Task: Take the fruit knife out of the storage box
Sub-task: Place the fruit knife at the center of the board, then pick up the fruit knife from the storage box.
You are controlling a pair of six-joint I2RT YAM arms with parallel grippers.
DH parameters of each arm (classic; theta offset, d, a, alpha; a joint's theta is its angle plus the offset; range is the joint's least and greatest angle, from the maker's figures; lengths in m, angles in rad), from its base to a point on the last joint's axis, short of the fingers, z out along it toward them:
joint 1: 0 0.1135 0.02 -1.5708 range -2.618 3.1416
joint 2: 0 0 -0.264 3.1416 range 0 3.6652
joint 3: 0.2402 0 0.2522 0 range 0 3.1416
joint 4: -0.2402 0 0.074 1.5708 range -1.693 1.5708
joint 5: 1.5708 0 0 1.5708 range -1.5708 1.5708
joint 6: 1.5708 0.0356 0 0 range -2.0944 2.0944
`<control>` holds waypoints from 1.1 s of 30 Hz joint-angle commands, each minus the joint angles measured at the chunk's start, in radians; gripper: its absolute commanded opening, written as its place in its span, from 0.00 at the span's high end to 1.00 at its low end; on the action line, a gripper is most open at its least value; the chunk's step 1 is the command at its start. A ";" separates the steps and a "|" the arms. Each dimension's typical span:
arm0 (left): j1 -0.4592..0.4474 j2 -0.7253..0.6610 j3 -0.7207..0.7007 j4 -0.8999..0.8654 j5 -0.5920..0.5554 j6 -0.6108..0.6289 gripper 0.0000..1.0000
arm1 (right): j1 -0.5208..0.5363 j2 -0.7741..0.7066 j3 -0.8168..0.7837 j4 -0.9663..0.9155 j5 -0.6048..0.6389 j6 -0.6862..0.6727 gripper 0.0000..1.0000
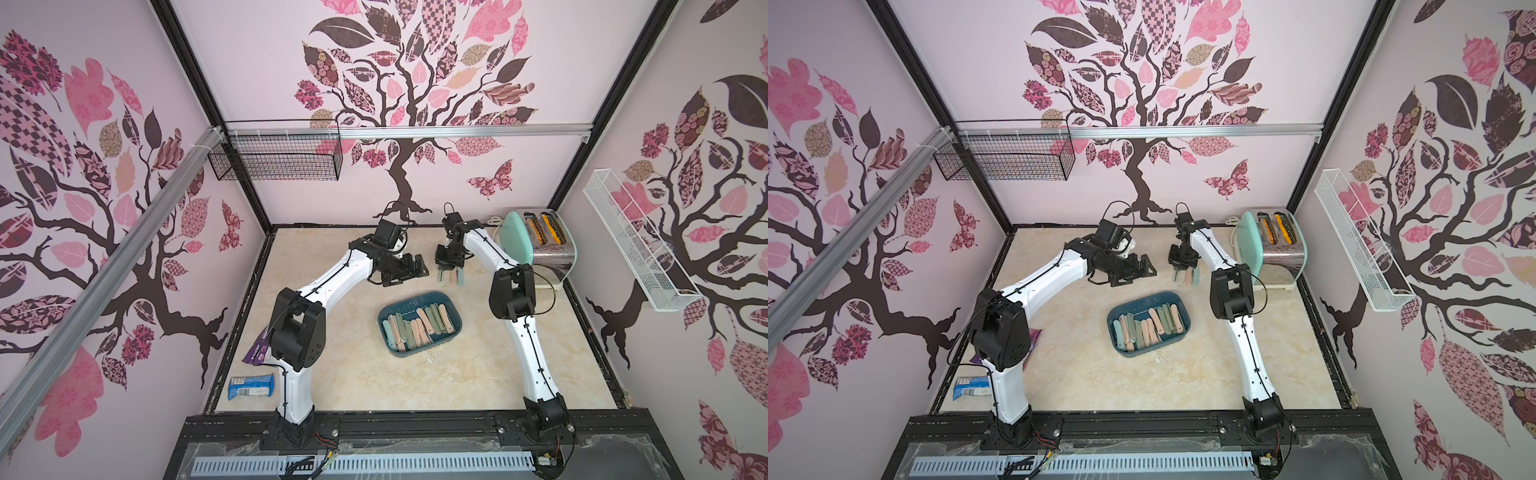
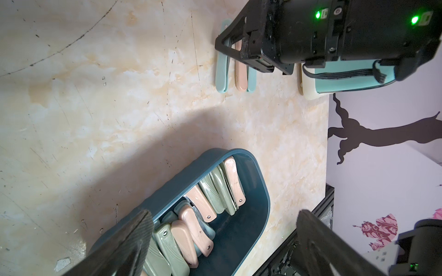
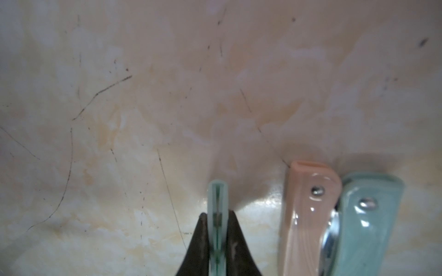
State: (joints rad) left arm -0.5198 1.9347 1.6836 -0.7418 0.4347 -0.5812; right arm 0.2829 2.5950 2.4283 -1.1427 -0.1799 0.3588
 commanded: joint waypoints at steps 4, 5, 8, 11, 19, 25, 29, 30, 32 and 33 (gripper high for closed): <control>0.006 -0.005 -0.041 0.013 0.021 -0.006 0.02 | -0.005 0.019 0.035 0.024 0.051 -0.025 0.82; 0.007 -0.008 -0.050 0.013 0.020 -0.006 0.02 | -0.005 0.020 0.036 0.022 0.061 -0.028 0.78; 0.007 -0.024 -0.078 0.015 0.021 0.000 0.02 | -0.005 0.015 0.041 0.016 0.098 -0.032 0.74; 0.009 -0.035 -0.103 0.013 0.022 0.003 0.02 | -0.006 -0.001 0.035 0.020 0.124 -0.032 0.69; 0.011 -0.081 -0.142 0.002 0.015 0.014 0.02 | -0.003 -0.117 -0.010 0.005 0.163 -0.024 0.67; 0.011 -0.137 -0.153 -0.019 0.001 0.026 0.02 | 0.026 -0.296 -0.177 0.007 0.166 -0.033 0.39; 0.012 -0.203 -0.194 -0.029 -0.016 0.037 0.02 | 0.052 -0.405 -0.295 0.007 0.162 -0.036 0.19; 0.011 -0.222 -0.210 -0.030 -0.020 0.038 0.02 | 0.062 -0.433 -0.328 0.011 0.153 -0.036 0.15; 0.010 -0.262 -0.247 -0.034 -0.026 0.043 0.02 | 0.092 -0.479 -0.384 0.011 0.152 -0.040 0.08; 0.011 -0.285 -0.268 -0.033 -0.029 0.045 0.02 | 0.107 -0.499 -0.410 0.011 0.152 -0.043 0.06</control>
State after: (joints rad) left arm -0.5148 1.7008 1.4570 -0.7555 0.4259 -0.5610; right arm 0.3470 2.1338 2.0739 -1.1183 -0.0254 0.3214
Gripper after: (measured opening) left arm 0.984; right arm 0.918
